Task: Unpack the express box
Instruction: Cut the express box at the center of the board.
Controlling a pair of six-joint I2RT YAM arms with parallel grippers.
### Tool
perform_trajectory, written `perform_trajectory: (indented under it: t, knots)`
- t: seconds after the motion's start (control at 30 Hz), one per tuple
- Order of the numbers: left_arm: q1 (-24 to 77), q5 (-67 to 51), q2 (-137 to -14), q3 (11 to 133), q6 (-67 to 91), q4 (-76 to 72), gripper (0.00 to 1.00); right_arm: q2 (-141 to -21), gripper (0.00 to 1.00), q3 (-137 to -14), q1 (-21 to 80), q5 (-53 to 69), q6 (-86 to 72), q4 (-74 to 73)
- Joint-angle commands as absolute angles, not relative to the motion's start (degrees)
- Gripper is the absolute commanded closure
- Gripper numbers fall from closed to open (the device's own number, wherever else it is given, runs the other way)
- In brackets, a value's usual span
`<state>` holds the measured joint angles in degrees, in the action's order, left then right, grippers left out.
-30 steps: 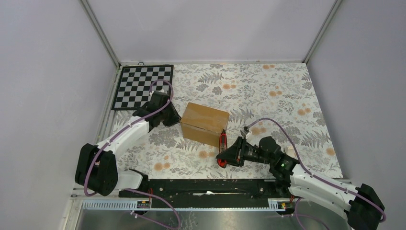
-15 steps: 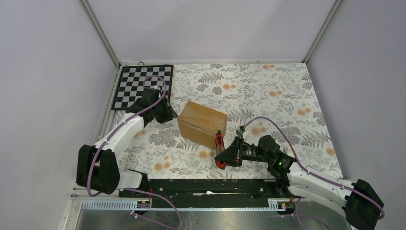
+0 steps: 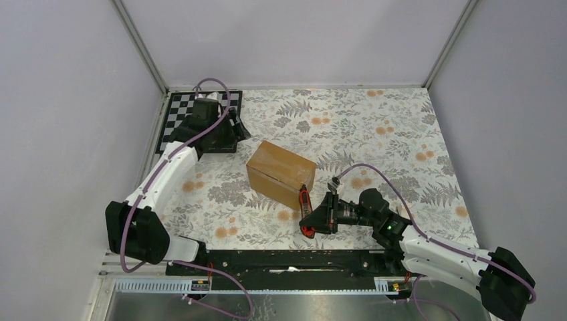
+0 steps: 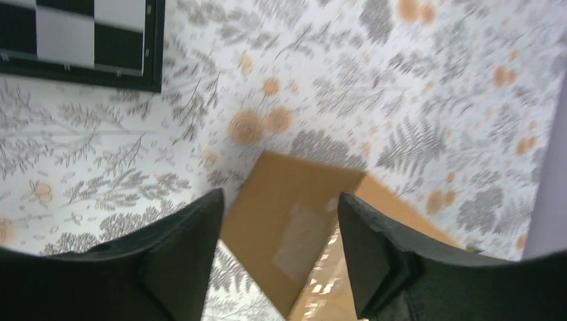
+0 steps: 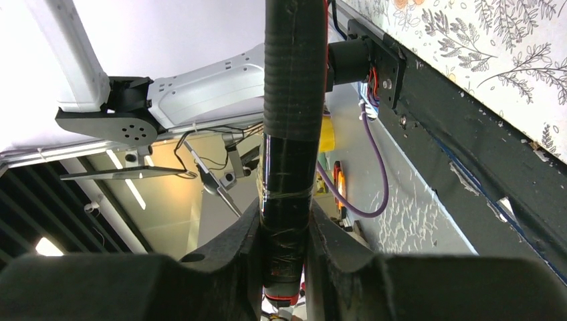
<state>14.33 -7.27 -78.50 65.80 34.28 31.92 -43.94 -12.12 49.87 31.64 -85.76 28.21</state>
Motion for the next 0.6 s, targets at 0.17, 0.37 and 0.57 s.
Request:
perform_trajectory:
  t: [0.17, 0.37, 0.57]
  knots:
    - [15.01, -10.65, -83.52, 70.08, 33.11, 27.90, 0.26, -46.86, 1.00, -12.19, 49.82, 36.04, -85.78, 40.09]
    - [16.32, -10.77, -89.54, 76.17, 24.86, 30.95, 0.10, -48.26, 1.00, -11.21, 49.79, 37.64, -87.12, 44.24]
    - [18.28, -10.29, -91.63, 79.64, 21.61, 31.72, 0.07, -48.17, 1.00, -11.45, 49.74, 39.54, -86.59, 43.26]
